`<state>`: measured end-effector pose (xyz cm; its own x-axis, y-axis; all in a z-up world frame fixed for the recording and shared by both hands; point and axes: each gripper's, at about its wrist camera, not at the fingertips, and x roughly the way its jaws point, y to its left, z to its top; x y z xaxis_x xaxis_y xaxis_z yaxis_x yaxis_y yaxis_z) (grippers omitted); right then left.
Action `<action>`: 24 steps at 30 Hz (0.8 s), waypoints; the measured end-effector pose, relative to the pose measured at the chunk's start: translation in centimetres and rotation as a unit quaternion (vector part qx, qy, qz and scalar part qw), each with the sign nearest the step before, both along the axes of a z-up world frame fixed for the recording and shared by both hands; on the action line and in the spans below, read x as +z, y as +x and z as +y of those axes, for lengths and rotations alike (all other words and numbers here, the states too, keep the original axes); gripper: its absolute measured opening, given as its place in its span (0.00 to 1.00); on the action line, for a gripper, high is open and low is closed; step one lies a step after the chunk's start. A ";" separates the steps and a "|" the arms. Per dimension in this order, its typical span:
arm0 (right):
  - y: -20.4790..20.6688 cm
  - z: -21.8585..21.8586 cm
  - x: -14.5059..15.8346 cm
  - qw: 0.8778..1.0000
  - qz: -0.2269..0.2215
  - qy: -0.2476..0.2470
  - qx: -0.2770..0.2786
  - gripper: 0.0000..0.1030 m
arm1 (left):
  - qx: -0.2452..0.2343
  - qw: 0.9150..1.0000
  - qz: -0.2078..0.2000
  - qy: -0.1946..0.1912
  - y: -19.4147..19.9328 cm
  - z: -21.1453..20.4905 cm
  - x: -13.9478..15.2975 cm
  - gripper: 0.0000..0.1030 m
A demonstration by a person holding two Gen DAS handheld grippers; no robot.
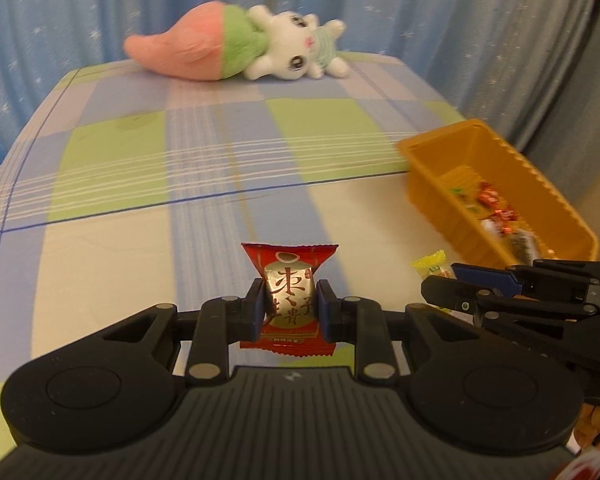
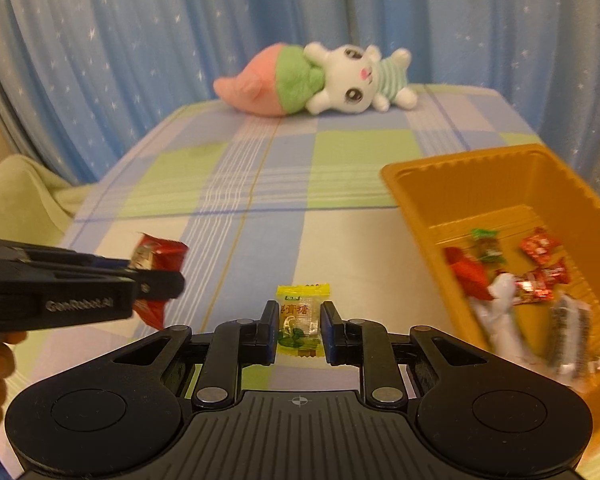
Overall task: Organize snacks
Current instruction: 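Carry the yellow candy and large red candy over the orange tray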
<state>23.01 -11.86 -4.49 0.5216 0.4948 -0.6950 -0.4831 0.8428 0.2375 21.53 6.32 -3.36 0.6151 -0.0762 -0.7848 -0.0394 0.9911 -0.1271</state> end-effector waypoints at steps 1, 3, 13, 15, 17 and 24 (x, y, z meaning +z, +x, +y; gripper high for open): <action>-0.2 -0.7 0.4 1.000 -0.002 0.004 -0.004 0.22 | -0.006 1.000 -0.004 -0.001 0.0 -0.7 0.3 0.23; -0.5 -2.3 1.0 1.000 -0.006 0.010 -0.016 0.22 | -0.018 1.000 -0.011 -0.004 0.1 -2.1 1.0 0.23; -1.0 -12.6 2.9 0.994 -0.016 0.018 -0.103 0.22 | -0.082 0.996 -0.034 -0.022 1.1 -10.5 2.9 0.23; -0.6 -14.6 2.9 0.993 -0.016 0.020 -0.118 0.22 | -0.091 0.995 -0.036 -0.024 1.4 -12.0 3.0 0.23; -0.3 -16.3 3.1 0.991 -0.018 0.019 -0.128 0.22 | -0.097 0.994 -0.037 -0.025 1.8 -13.4 3.1 0.23; 1.7 -20.1 2.9 0.991 -0.024 0.009 -0.130 0.22 | -0.100 0.994 -0.040 -0.025 3.5 -17.4 3.1 0.23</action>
